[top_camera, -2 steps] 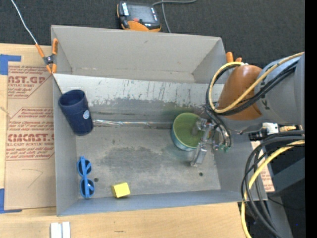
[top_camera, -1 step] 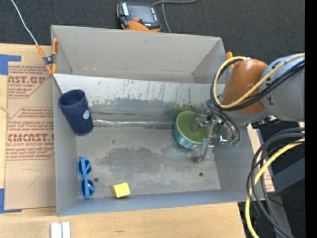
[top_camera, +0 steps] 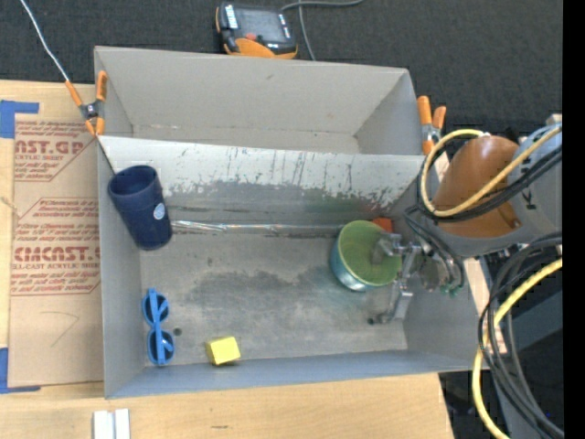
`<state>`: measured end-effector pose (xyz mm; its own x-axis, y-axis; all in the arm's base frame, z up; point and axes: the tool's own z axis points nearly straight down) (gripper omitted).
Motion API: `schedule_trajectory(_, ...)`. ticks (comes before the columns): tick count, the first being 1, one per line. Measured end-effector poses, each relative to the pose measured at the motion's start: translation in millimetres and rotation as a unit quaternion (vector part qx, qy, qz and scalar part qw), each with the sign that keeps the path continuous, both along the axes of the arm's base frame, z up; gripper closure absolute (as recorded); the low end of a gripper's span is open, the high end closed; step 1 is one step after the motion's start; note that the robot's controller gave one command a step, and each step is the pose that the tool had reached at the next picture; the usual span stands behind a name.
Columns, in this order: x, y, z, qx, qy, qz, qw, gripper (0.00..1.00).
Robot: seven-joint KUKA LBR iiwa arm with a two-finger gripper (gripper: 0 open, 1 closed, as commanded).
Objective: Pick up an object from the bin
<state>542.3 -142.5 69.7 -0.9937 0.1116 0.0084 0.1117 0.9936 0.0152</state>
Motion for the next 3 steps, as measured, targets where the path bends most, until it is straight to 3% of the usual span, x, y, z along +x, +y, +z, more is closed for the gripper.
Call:
schedule_trajectory(1,0.2,-8,1,-0.007,-0.0017,-0.004,1.0,1.0)
schedule_trajectory(2,16.3,25,1,-0.006,-0.0038,0.089,0.996,1.0)
schedule_trajectory(3,9.0,26,168,-0.008,-0.0086,0.097,0.9952,1.0)
